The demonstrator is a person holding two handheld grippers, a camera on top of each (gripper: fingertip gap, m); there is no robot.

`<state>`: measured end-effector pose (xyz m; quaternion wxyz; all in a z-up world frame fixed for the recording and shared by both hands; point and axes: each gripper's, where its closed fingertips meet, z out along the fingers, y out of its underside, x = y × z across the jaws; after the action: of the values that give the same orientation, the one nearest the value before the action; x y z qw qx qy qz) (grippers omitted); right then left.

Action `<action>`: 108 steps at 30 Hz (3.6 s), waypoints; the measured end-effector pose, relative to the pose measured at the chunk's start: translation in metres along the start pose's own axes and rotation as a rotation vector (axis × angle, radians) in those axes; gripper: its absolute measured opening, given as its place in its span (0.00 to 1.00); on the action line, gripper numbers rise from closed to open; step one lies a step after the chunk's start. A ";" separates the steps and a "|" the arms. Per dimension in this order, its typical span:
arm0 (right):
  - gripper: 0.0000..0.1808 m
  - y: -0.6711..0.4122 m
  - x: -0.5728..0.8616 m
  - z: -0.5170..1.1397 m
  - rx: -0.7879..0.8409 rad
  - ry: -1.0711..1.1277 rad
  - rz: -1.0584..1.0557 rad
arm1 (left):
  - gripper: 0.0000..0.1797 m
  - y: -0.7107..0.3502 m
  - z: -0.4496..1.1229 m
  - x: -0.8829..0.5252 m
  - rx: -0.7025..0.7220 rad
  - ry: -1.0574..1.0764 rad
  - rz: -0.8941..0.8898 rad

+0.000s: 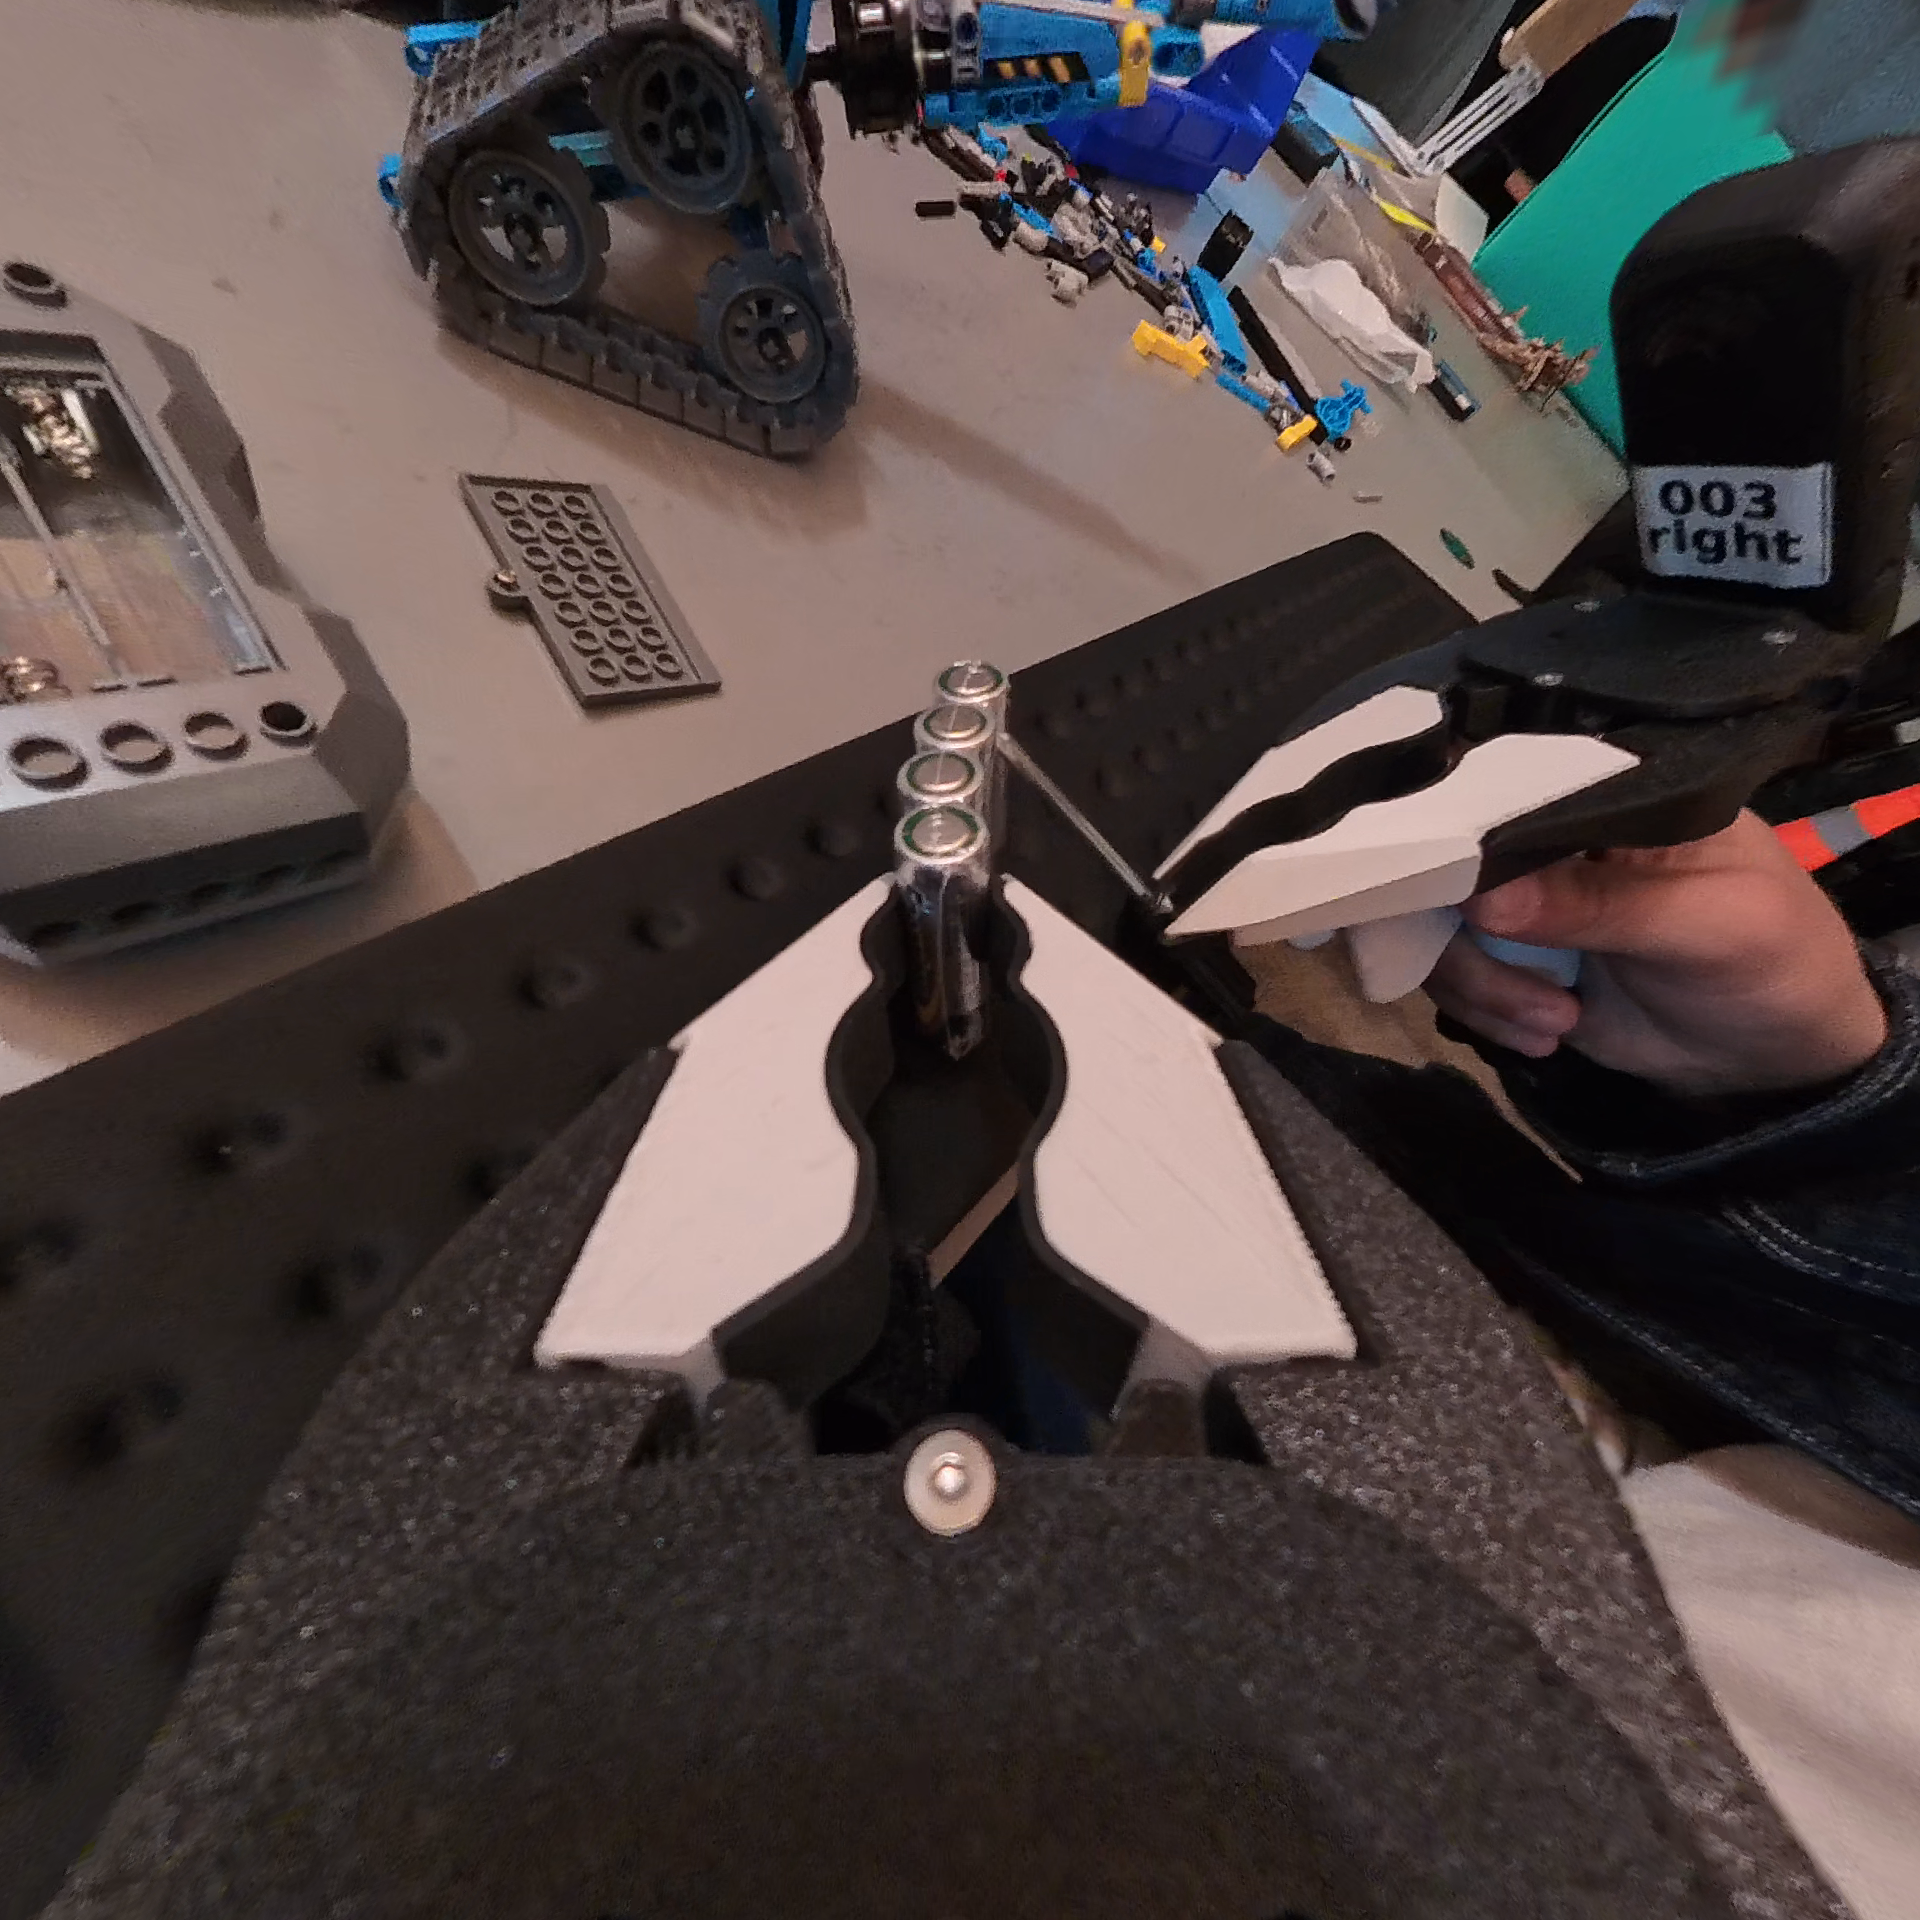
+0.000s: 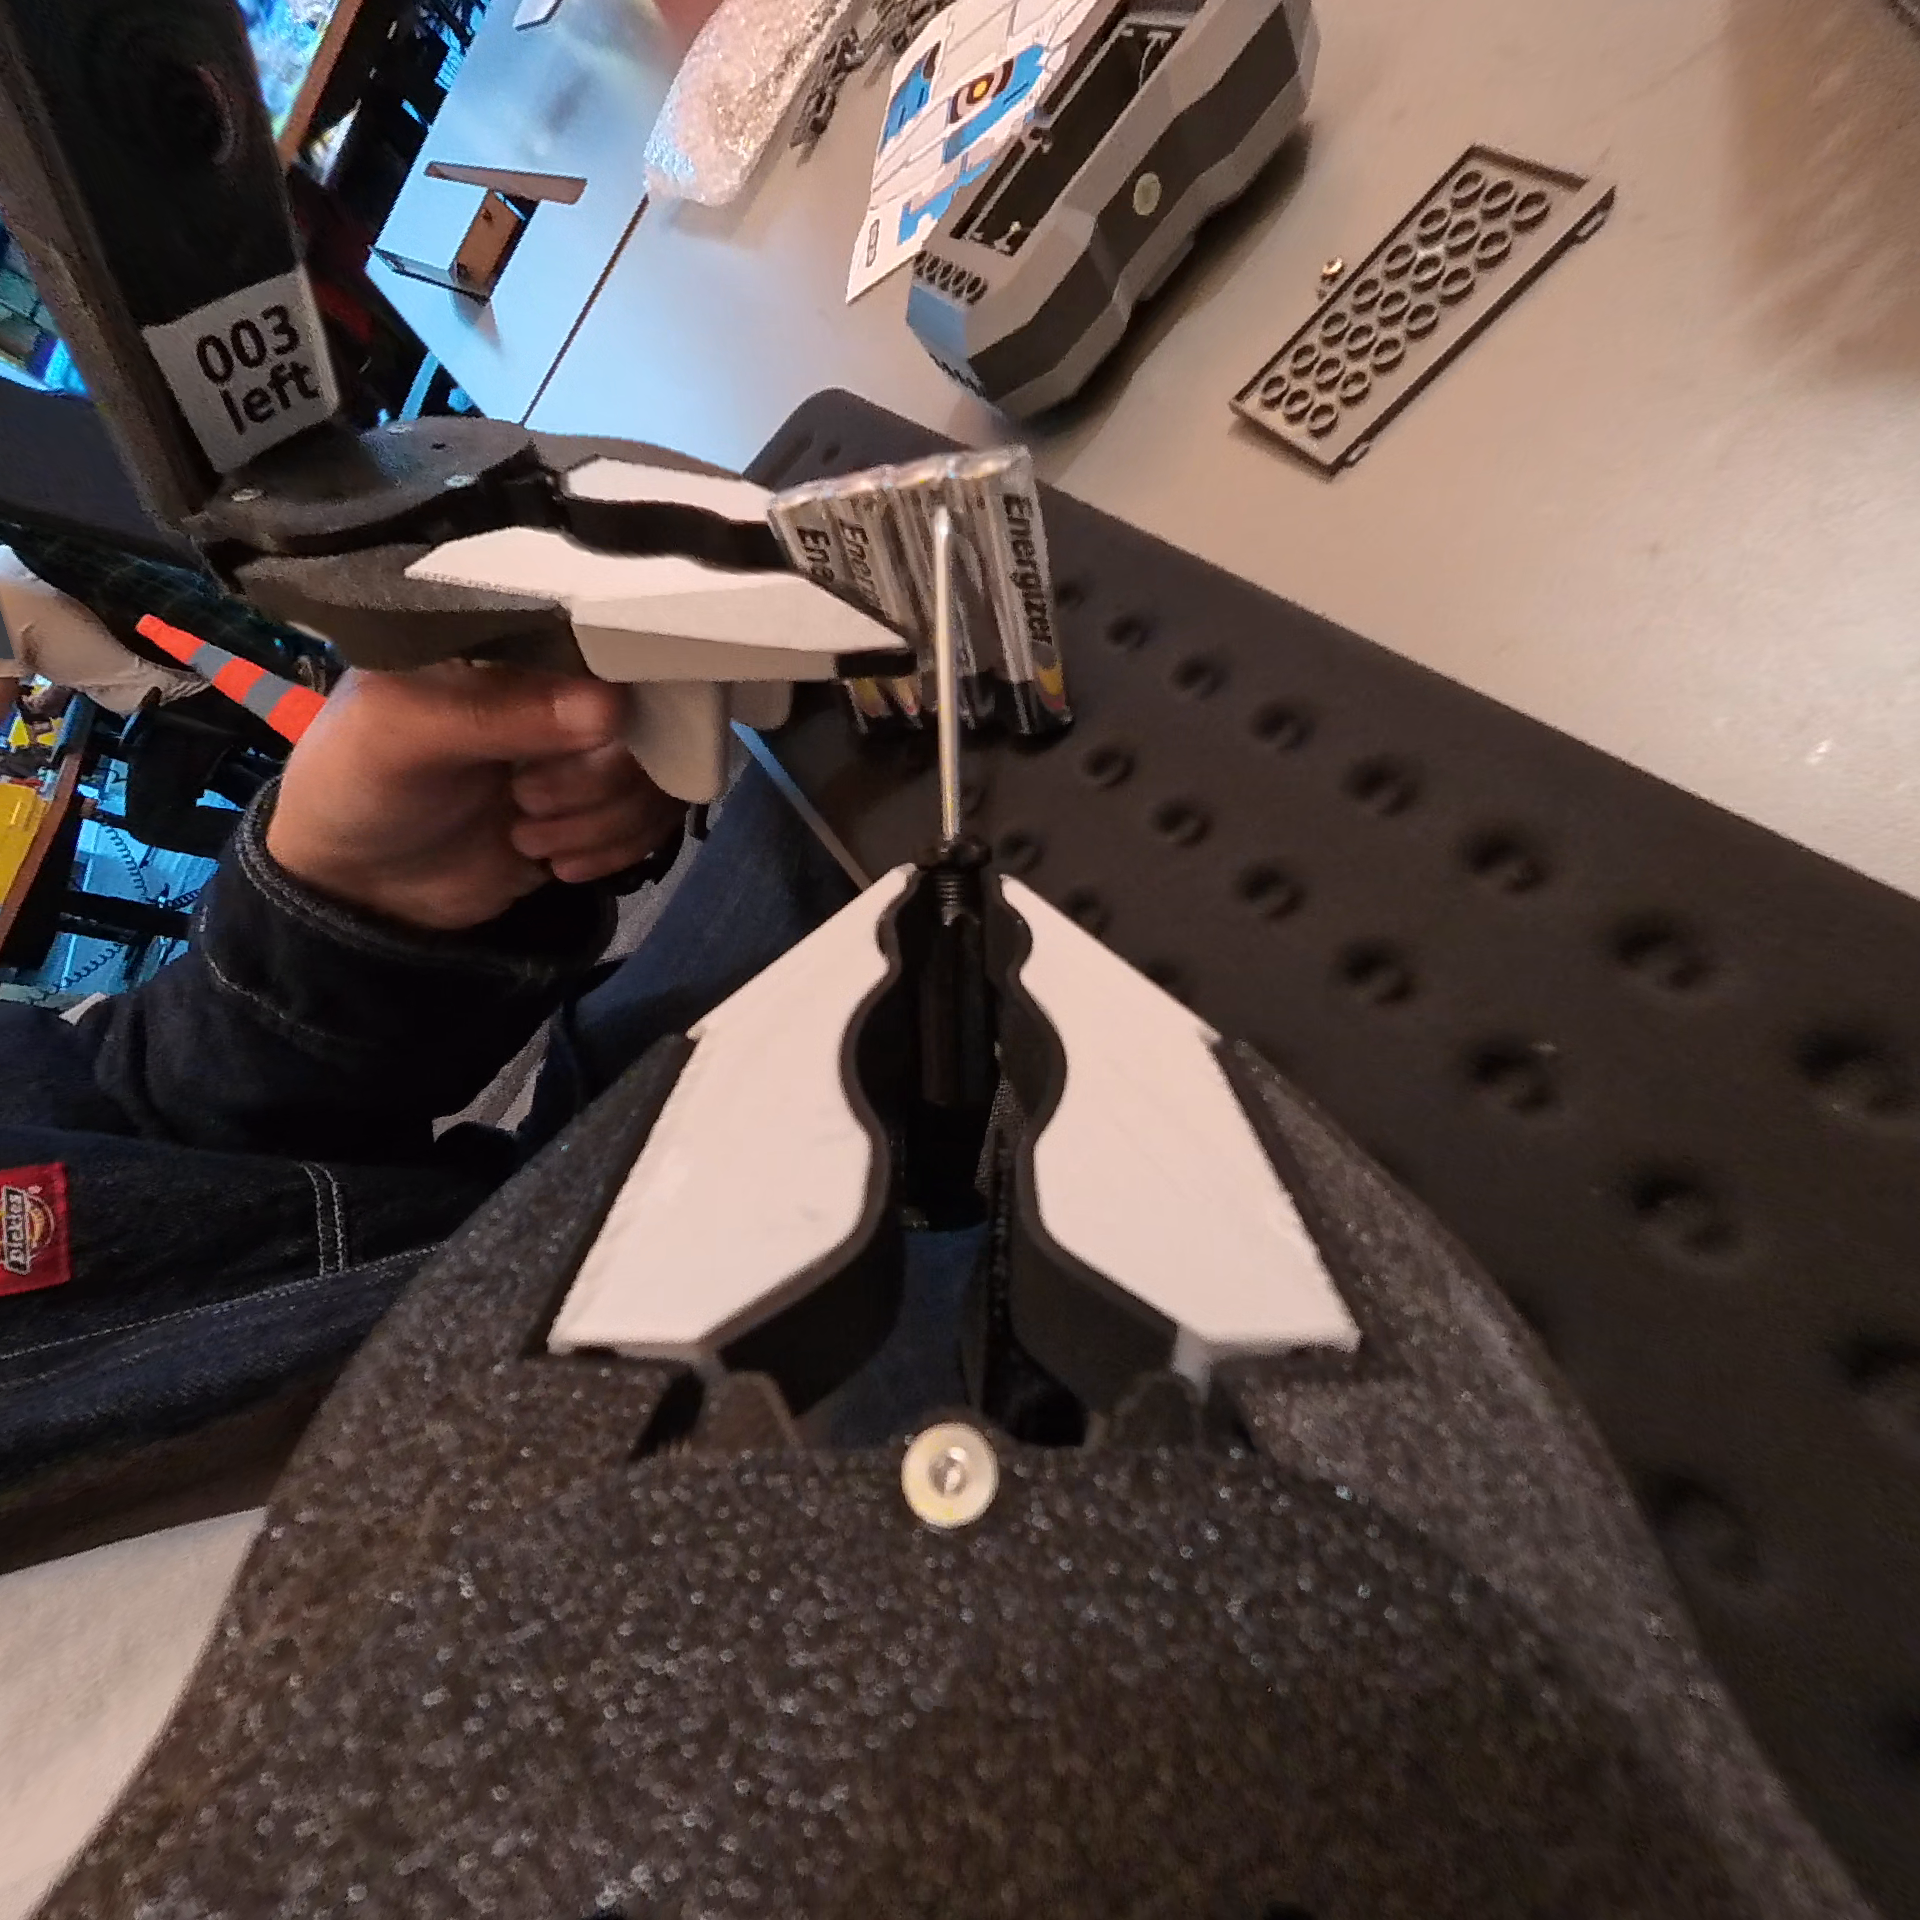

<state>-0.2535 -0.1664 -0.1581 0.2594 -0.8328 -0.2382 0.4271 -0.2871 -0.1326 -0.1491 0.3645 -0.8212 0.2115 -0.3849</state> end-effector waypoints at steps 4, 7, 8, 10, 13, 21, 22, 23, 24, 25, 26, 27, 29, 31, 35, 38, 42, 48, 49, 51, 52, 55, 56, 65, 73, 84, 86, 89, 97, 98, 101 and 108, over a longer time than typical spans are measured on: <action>0.04 -0.001 -0.002 0.001 -0.004 -0.005 -0.001 | 0.06 0.001 0.001 0.003 -0.006 -0.027 0.069; 0.04 -0.005 -0.002 0.001 0.004 -0.007 -0.004 | 0.06 0.001 0.003 0.005 -0.009 -0.049 0.110; 0.04 -0.007 -0.003 0.000 0.008 -0.010 -0.007 | 0.06 0.001 0.003 0.005 -0.007 -0.053 0.116; 0.04 -0.010 -0.003 -0.005 0.006 -0.004 -0.046 | 0.06 -0.001 0.003 0.005 0.004 -0.057 0.141; 0.05 -0.019 0.001 -0.025 -0.032 0.080 -0.260 | 0.07 -0.002 0.003 0.003 0.034 -0.115 0.293; 0.05 -0.026 0.026 -0.047 -0.113 0.173 -0.604 | 0.16 -0.002 0.001 0.010 0.019 -0.132 0.379; 0.05 -0.026 0.027 -0.045 -0.116 0.170 -0.606 | 0.17 -0.004 0.000 0.009 0.020 -0.139 0.381; 0.05 -0.025 0.025 -0.044 -0.117 0.159 -0.617 | 0.17 -0.005 -0.001 0.008 0.018 -0.150 0.394; 0.05 -0.025 0.024 -0.042 -0.117 0.154 -0.621 | 0.18 -0.006 -0.002 0.007 0.015 -0.162 0.410; 0.05 -0.025 0.022 -0.040 -0.111 0.150 -0.623 | 0.18 -0.007 -0.004 0.006 0.015 -0.172 0.422; 0.05 -0.025 0.019 -0.038 -0.110 0.136 -0.623 | 0.18 -0.007 -0.004 0.005 0.013 -0.177 0.426; 0.05 -0.023 0.018 -0.036 -0.116 0.129 -0.620 | 0.17 -0.007 -0.004 0.004 0.011 -0.180 0.421; 0.05 -0.021 0.026 -0.034 -0.149 0.166 -0.632 | 0.17 -0.008 -0.004 0.000 0.014 -0.180 0.387; 0.05 -0.026 0.043 -0.041 -0.192 0.260 -0.678 | 0.12 -0.010 -0.003 -0.006 0.023 -0.169 0.331; 0.05 -0.043 0.091 -0.065 -0.336 0.477 -0.774 | 0.08 -0.013 -0.002 -0.006 0.034 -0.064 0.142; 0.05 -0.047 0.142 -0.069 -0.449 0.577 -0.849 | 0.06 -0.017 -0.005 -0.001 0.051 0.070 -0.034; 0.06 -0.052 0.163 -0.057 -0.398 0.488 -0.736 | 0.06 -0.034 -0.011 0.010 0.121 0.226 -0.168; 0.24 -0.098 0.107 -0.051 -0.029 0.357 -0.712 | 0.06 -0.069 -0.024 0.011 0.193 0.269 -0.030; 0.25 -0.103 0.076 -0.044 0.049 0.222 -0.710 | 0.06 -0.074 -0.025 0.014 0.193 0.296 0.022; 0.33 -0.112 0.011 -0.033 0.204 -0.081 -0.669 | 0.06 -0.080 -0.025 0.023 0.187 0.337 0.147; 0.35 -0.117 -0.013 -0.030 0.256 -0.201 -0.650 | 0.06 -0.083 -0.023 0.024 0.191 0.330 0.206; 0.20 -0.125 -0.030 -0.015 0.249 -0.315 -0.620 | 0.06 -0.090 -0.016 0.023 0.189 0.325 0.285; 0.16 -0.127 -0.027 -0.009 0.234 -0.304 -0.623 | 0.06 -0.092 -0.014 0.022 0.193 0.320 0.292; 0.07 -0.143 0.005 0.007 0.314 0.080 -0.760 | 0.06 -0.103 0.007 -0.010 0.297 -0.232 0.508; 0.07 -0.154 0.005 -0.022 0.579 0.505 -0.794 | 0.05 -0.123 0.013 0.007 0.513 -0.506 0.567; 0.06 -0.123 -0.041 -0.048 0.236 -0.547 -0.472 | 0.06 -0.105 -0.018 0.062 0.406 0.440 0.342; 0.06 -0.114 -0.056 -0.054 0.168 -0.707 -0.438 | 0.06 -0.100 -0.029 0.076 0.368 0.627 0.326; 0.06 -0.102 -0.081 -0.068 0.109 -0.937 -0.421 | 0.06 -0.094 -0.047 0.099 0.313 0.862 0.325; 0.06 -0.102 -0.096 -0.085 0.084 -1.254 -0.237 | 0.07 -0.098 -0.058 0.117 0.319 1.049 0.347; 0.06 -0.102 -0.097 -0.087 0.084 -1.298 -0.201 | 0.06 -0.098 -0.058 0.118 0.323 1.067 0.339; 0.06 -0.102 -0.096 -0.091 0.082 -1.404 -0.109 | 0.06 -0.098 -0.058 0.121 0.338 1.115 0.315; 0.07 -0.113 -0.043 -0.048 0.171 -0.668 -0.523 | 0.06 -0.096 -0.021 0.064 0.272 0.671 0.327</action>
<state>-0.2554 -0.1192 -0.0369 0.3354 -0.5359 -0.4760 0.6113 -0.2581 -0.1200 -0.0369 0.4371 -0.5494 0.3939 -0.5933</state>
